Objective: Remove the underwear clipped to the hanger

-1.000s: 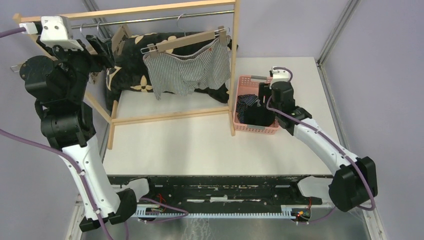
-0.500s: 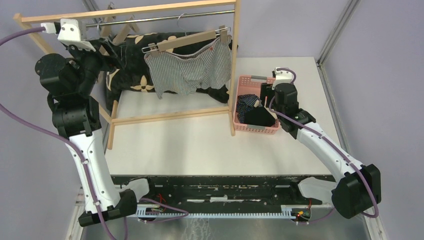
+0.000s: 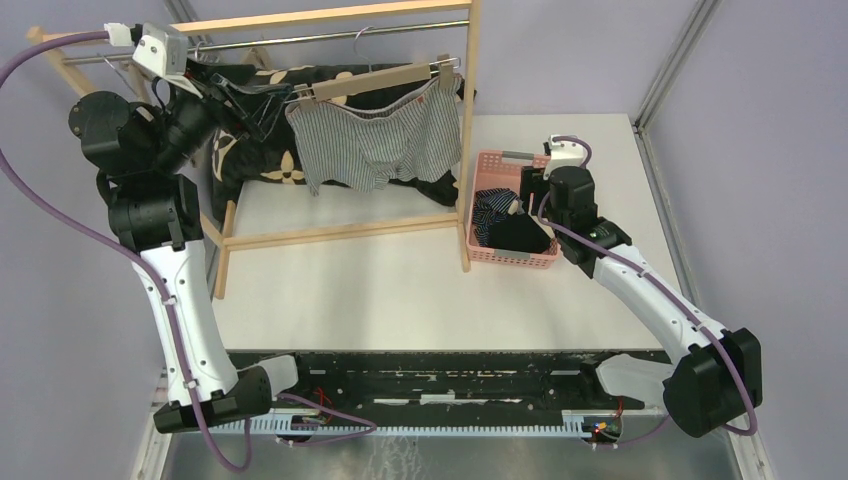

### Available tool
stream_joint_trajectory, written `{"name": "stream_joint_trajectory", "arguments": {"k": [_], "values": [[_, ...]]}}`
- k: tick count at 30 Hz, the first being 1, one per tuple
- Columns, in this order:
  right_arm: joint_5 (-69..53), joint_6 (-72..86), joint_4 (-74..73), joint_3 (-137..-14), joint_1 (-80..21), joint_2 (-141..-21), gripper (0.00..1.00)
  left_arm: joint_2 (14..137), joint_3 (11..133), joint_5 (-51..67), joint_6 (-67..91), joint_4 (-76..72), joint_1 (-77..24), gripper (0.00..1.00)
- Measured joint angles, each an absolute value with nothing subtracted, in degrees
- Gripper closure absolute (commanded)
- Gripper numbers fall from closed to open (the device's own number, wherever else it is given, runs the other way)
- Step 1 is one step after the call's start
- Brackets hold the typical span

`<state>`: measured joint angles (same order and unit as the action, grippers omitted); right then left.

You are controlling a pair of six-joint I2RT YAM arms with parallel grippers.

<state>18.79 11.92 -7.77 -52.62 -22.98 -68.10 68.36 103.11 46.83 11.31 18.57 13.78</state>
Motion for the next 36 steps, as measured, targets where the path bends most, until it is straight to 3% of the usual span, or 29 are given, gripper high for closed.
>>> {"name": "stream_joint_trajectory", "arguments": {"k": [8, 15, 25, 36], "values": [[17.85, 11.94, -7.79, -52.62, -22.98, -68.03, 0.23, 71.64, 105.65, 48.66, 11.66, 18.74, 11.73, 0.23], [17.74, 11.94, -7.84, -52.62, -22.98, -67.42, 0.23, 81.49, 115.35, 37.67, 3.90, 30.52, -2.31, 0.25], [17.52, 11.90, -7.86, -52.56, -22.98, -66.37, 0.25, 84.51, 115.94, 28.77, -1.19, 37.36, -5.54, 0.26], [16.69, 11.90, -7.79, -52.56, -22.98, -66.43, 0.25, 84.16, 113.80, 27.94, -1.50, 36.71, -7.03, 0.42]]}}
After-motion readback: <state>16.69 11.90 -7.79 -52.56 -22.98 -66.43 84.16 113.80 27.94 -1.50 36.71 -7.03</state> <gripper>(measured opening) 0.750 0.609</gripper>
